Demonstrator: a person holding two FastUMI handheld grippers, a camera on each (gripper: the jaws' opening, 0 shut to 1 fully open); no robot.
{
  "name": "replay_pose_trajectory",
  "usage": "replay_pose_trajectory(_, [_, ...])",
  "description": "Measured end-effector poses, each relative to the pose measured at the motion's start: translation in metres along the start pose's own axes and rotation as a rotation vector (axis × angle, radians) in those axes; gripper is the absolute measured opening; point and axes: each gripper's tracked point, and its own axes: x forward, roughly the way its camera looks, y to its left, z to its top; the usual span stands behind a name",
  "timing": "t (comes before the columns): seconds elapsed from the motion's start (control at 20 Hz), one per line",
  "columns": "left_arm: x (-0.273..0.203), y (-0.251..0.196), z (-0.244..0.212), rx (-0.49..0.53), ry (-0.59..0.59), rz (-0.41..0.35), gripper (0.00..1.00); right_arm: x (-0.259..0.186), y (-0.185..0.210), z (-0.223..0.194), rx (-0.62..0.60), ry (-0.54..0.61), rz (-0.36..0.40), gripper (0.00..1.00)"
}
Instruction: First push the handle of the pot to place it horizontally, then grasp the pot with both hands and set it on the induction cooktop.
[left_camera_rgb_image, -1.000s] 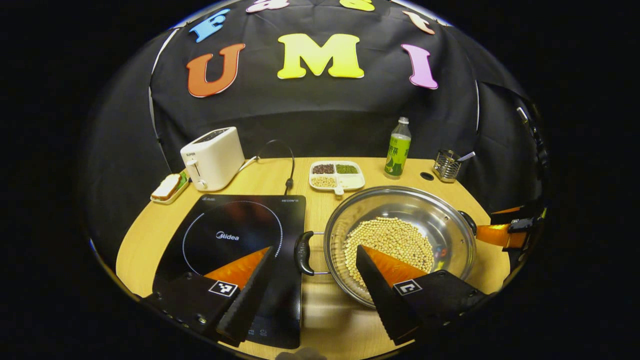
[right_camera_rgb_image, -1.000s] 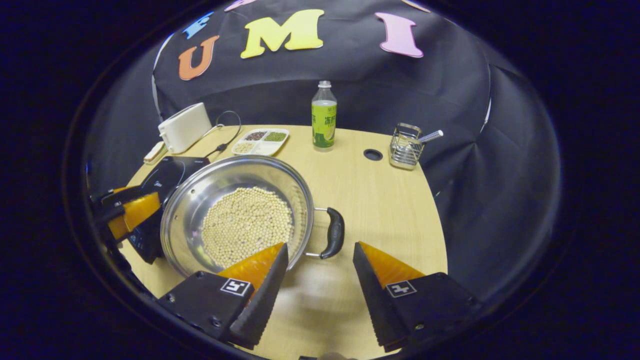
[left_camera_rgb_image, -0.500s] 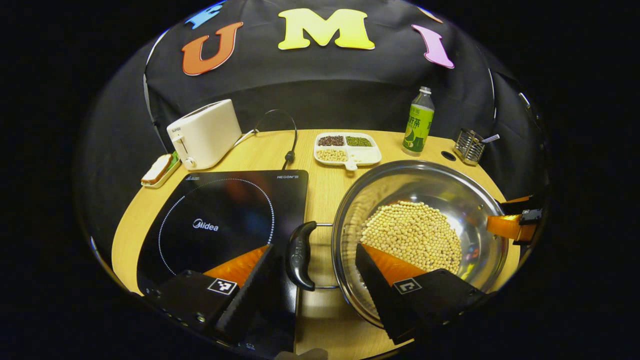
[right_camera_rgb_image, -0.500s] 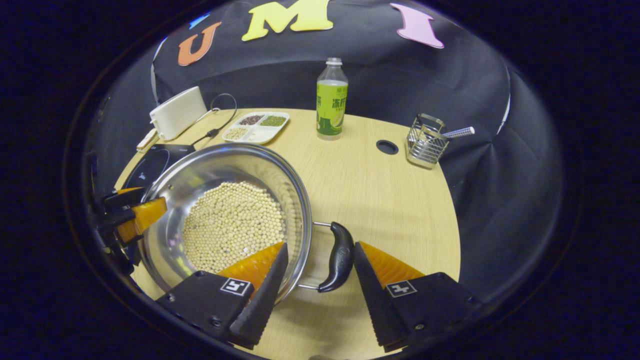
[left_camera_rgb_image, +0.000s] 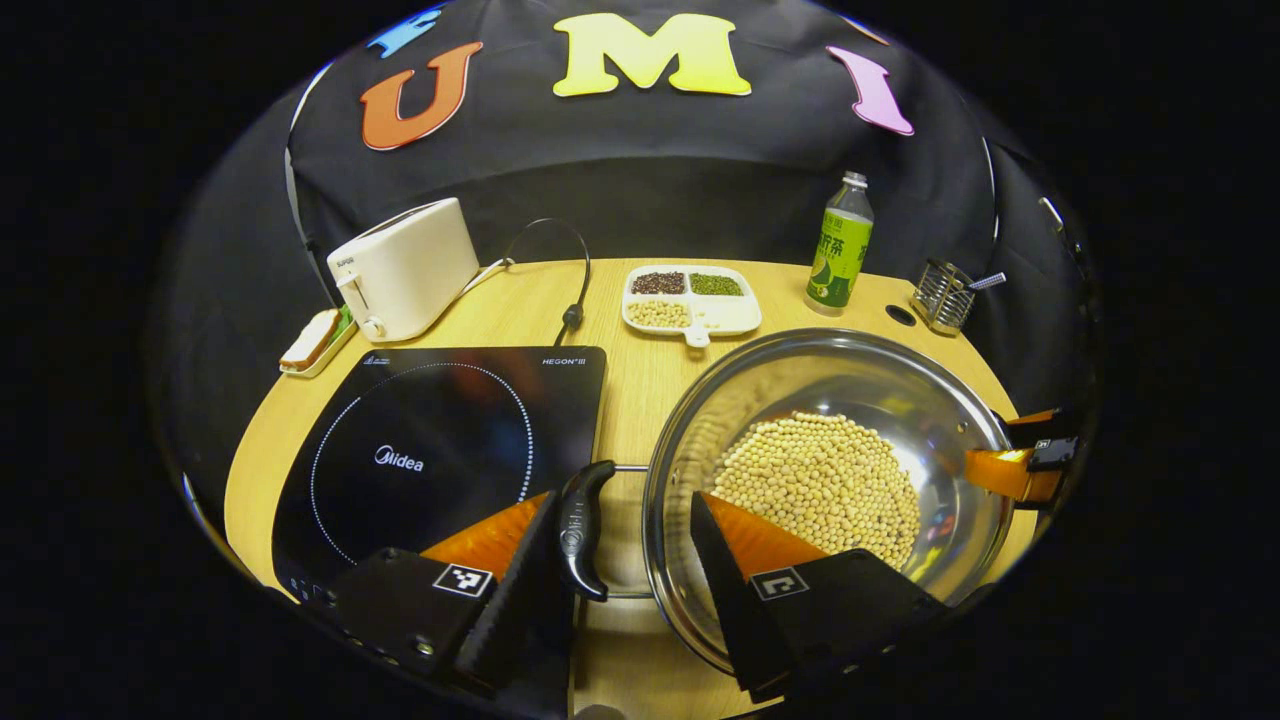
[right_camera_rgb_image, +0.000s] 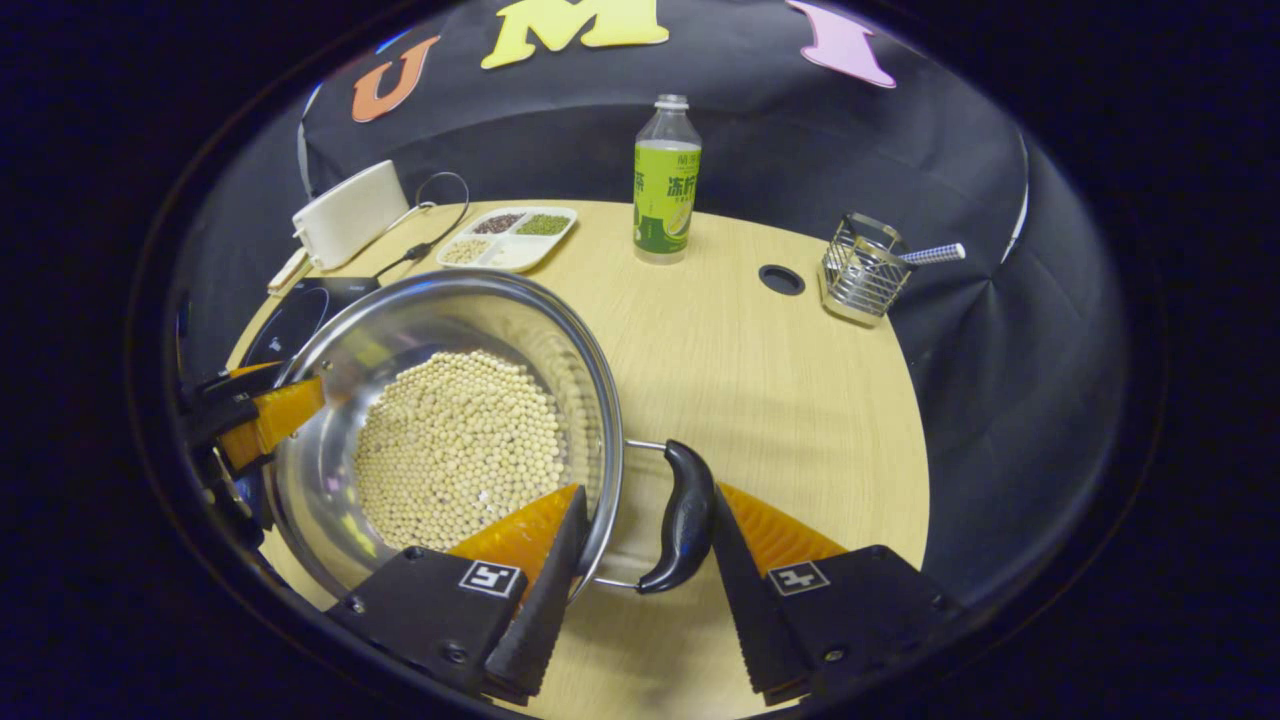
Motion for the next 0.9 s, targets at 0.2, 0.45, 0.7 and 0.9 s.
replay_pose_trajectory(0.2, [0.001, 0.003, -0.001, -0.036, 0.032, 0.01, 0.65, 0.007, 0.001, -0.006, 0.03, 0.089, -0.027, 0.73])
replay_pose_trajectory(0.45, [0.002, 0.002, 0.002, -0.017, 0.052, -0.001, 0.58, 0.003, 0.003, -0.005, 0.089, 0.078, -0.02, 0.63])
replay_pose_trajectory(0.7, [0.001, 0.006, 0.006, -0.006, 0.049, -0.012, 0.44, -0.011, 0.003, 0.0, 0.069, 0.057, -0.028, 0.56])
replay_pose_trajectory(0.9, [-0.007, 0.009, 0.021, 0.022, 0.026, -0.023, 0.55, -0.026, 0.007, 0.005, 0.111, 0.051, -0.032, 0.57])
